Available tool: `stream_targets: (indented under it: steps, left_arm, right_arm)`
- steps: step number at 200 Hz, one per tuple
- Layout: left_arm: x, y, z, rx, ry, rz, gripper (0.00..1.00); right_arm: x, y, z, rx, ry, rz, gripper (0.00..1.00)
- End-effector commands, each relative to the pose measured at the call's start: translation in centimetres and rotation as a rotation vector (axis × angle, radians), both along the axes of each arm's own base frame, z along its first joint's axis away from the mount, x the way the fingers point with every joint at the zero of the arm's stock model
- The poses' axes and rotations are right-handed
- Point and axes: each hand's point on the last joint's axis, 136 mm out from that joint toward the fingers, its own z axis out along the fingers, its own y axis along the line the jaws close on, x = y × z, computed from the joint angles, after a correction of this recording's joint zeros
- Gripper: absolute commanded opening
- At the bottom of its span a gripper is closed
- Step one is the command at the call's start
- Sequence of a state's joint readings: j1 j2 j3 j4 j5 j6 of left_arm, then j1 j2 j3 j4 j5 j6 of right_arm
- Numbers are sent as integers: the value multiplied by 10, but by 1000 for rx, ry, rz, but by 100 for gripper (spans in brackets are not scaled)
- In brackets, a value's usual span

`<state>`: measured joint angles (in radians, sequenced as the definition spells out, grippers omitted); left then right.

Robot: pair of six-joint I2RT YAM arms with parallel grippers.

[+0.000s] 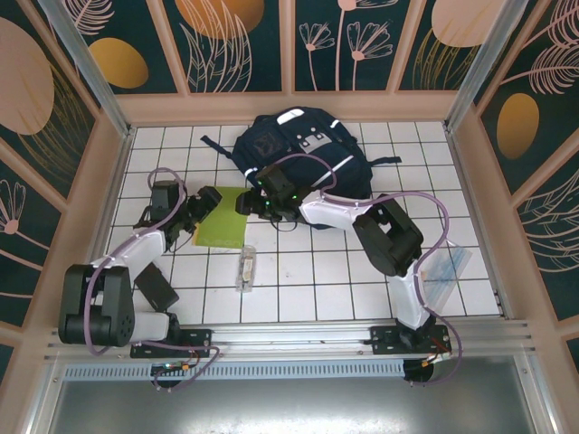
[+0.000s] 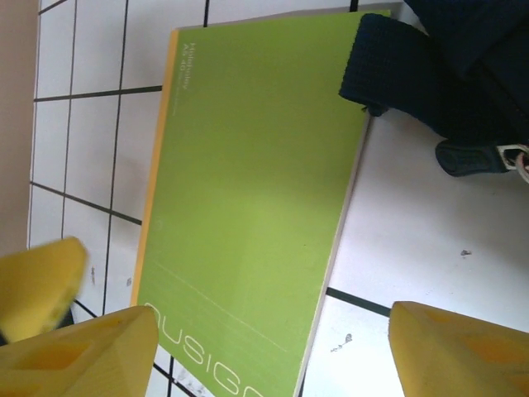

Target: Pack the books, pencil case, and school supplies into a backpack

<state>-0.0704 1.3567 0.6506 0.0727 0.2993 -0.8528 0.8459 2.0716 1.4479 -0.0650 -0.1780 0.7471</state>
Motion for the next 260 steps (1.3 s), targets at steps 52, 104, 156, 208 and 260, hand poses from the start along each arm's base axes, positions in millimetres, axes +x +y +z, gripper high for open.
stream_targets:
  steps: [52, 104, 156, 208, 260]
  left_arm:
    - [-2, 27, -61, 172, 119, 48, 81]
    - [-19, 21, -87, 152, 171, 3, 52]
    - [-37, 13, -102, 93, 205, -9, 52]
    - [-36, 16, -103, 112, 213, 0, 56]
    - [-33, 18, -100, 115, 202, 15, 57]
  right_arm:
    - [4, 20, -46, -105, 39, -29, 61]
    - [8, 42, -60, -80, 67, -5, 50]
    - [12, 64, -30, -7, 32, 27, 46]
    - [10, 58, 23, 68, -36, 26, 44]
    - [4, 59, 19, 102, -9, 33, 40]
